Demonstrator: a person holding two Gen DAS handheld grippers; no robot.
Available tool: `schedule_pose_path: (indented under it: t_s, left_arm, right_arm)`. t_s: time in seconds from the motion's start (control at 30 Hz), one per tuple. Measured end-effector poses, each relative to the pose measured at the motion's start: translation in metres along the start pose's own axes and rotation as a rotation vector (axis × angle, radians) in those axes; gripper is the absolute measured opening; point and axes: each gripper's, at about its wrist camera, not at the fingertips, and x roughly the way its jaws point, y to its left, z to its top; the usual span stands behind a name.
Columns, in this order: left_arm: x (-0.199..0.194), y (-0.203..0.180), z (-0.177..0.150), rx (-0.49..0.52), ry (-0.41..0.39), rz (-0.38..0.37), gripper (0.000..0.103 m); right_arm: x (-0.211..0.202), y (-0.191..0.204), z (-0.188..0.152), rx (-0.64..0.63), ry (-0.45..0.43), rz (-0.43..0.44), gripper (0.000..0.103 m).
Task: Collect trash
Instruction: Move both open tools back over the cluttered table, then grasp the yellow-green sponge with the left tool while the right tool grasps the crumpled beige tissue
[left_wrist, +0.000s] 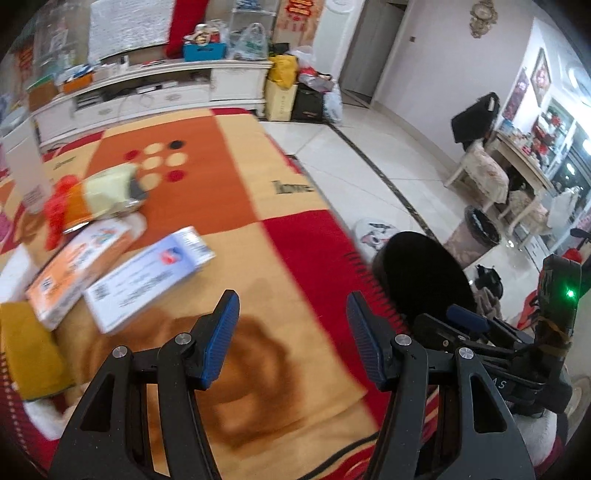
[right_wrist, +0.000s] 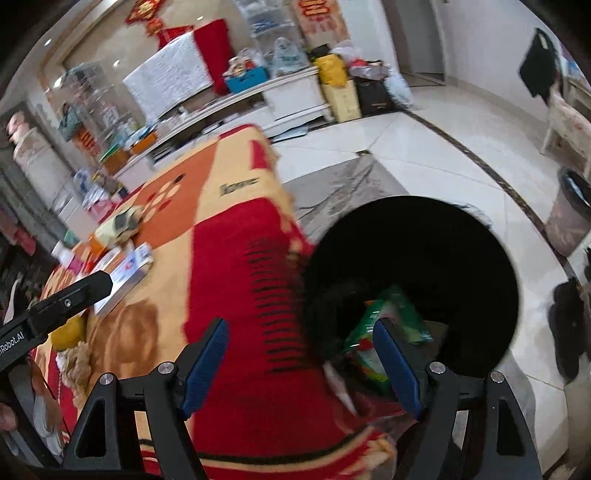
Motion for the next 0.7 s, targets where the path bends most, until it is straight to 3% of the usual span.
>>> schedule_pose_path:
  t_s: [0.2,0.53,0.7]
  left_arm:
    - [-0.028,0.053,-0.008,-0.065,-0.012,0.076,0.059]
    - [-0.078,0.182,-0.036,-0.311,-0.031,0.213,0.059]
    - [-0.073,0.222,-0.047,-0.423,0.004,0.205,0.059]
  right_arm:
    - [0.020,0.052,-0.004,-0.077,0.038,0.066,0.078]
    - [0.044,0.131,-0.017,-0.198,0.099,0.176,0.078]
    - [0.052,0.159,-0.022,-0.243,0.122,0.207,0.079]
